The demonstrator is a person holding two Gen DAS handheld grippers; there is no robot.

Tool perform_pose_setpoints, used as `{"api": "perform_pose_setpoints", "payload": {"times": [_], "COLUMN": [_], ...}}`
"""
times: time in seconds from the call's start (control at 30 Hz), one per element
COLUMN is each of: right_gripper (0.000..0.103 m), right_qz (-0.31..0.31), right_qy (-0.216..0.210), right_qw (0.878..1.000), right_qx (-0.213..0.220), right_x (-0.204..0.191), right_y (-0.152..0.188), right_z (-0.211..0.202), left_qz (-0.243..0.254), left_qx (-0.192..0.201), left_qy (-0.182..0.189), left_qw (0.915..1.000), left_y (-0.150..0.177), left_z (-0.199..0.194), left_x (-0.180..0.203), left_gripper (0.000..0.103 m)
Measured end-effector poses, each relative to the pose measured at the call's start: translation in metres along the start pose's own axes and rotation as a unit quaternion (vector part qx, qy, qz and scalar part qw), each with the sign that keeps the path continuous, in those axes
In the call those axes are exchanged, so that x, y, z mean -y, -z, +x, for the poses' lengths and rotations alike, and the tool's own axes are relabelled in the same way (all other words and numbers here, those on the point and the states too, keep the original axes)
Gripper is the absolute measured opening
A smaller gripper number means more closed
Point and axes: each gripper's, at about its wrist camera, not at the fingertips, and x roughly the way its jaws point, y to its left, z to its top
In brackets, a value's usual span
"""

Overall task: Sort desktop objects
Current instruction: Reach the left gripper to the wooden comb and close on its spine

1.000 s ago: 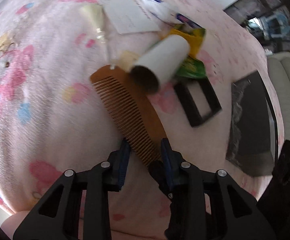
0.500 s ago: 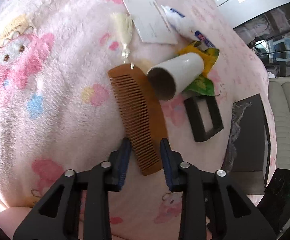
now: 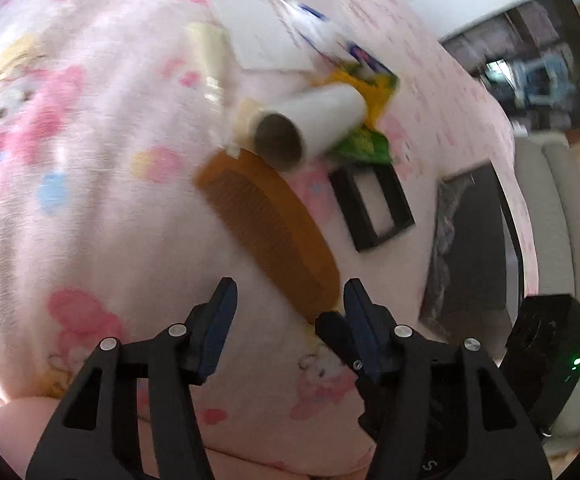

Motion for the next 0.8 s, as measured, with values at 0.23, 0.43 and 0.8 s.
{"api": "perform_pose_setpoints", "payload": {"times": [0.23,0.43,0.8], "right_gripper": [0.031,0.018,0.018], "right_qz": [-0.015,-0.008,0.044], "right_qy": [0.002,0.021,0.060], "right_qw": [1.000,1.000,0.996], "right_qx": [0.011,0.019,0.049], "right_x": [-0.005,0.006,0.060], "right_y": [-0.006,-0.004,0.012], "right_z": [0.005,0.001,-0.025], "left_qz": [-0.045,-0.007,0.060], "left_qx": [0.020,0.006,-0.078], "left_qy": [-0.006,-0.038,0.054], "left_qw": [0.9988,0.9992,0.9937], "left_y": [-0.017,-0.021,0.008], "left_z": [0.006,0.020,0.029], "left_x": [-0.017,-0.005,0.027], "left_gripper": [0.035,0.021,0.037]}}
